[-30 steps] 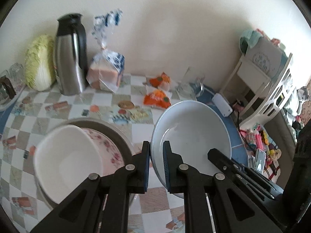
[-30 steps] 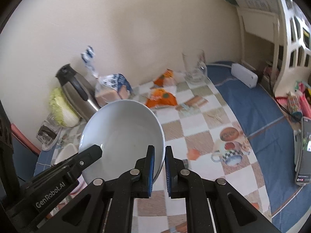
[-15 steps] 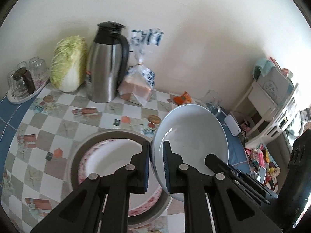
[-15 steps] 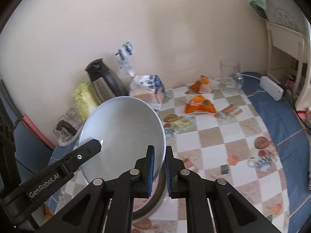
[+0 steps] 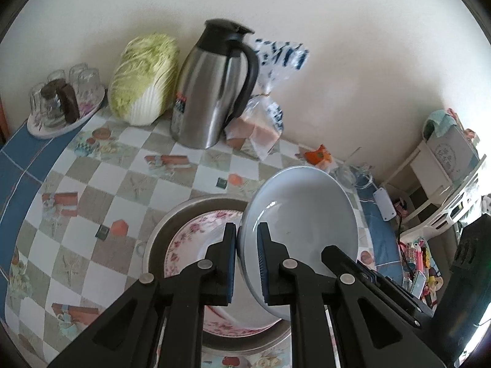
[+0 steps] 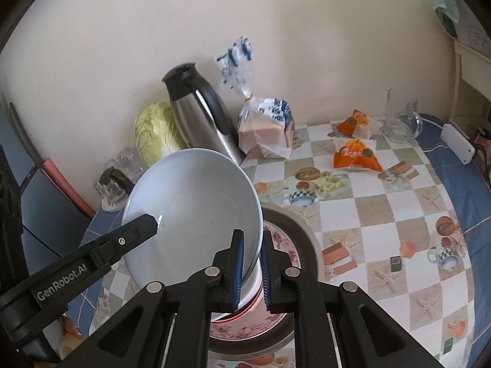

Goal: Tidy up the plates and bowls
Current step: 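Lower the white round bowl onto the bowl stack with both grippers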

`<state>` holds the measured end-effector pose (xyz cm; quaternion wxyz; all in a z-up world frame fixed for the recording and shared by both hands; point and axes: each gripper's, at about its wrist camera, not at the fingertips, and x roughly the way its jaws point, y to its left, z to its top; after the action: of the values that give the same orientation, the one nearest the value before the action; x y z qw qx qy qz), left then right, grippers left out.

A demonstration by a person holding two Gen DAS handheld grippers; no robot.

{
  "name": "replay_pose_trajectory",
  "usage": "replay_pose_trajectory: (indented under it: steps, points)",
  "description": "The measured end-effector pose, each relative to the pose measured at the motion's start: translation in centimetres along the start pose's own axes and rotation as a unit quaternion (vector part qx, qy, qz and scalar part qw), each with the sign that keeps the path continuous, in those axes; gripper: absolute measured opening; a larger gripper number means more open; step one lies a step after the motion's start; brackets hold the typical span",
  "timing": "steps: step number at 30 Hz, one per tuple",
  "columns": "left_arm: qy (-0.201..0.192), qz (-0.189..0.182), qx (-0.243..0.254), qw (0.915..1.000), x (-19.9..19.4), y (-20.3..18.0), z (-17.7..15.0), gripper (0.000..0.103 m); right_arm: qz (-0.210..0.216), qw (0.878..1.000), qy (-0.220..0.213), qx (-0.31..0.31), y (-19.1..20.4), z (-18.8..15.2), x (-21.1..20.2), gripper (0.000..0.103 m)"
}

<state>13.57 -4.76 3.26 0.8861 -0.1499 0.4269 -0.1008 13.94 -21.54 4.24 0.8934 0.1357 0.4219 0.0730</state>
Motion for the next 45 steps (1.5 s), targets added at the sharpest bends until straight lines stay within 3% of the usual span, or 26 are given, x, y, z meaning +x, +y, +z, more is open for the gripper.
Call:
replay_pose_trajectory:
  steps: [10, 26, 45]
  points:
    - [0.043, 0.017, -0.012, 0.9989, 1.6, 1.0, -0.6, 0.013, -0.02, 0.999, 0.036, -0.011, 0.6, -0.9, 2.3, 0.012]
    - [0.079, 0.013, -0.035, 0.9962, 3.0, 2.1, -1.0, 0.013, -0.056, 0.997, 0.042, -0.045, 2.1, -1.0, 2.7, 0.015]
    - [0.081, -0.006, -0.055, 0.9952, 2.9, 3.1, -0.9, 0.013, -0.108, 0.989, 0.038, -0.094, 3.6, -1.4, 2.9, 0.014]
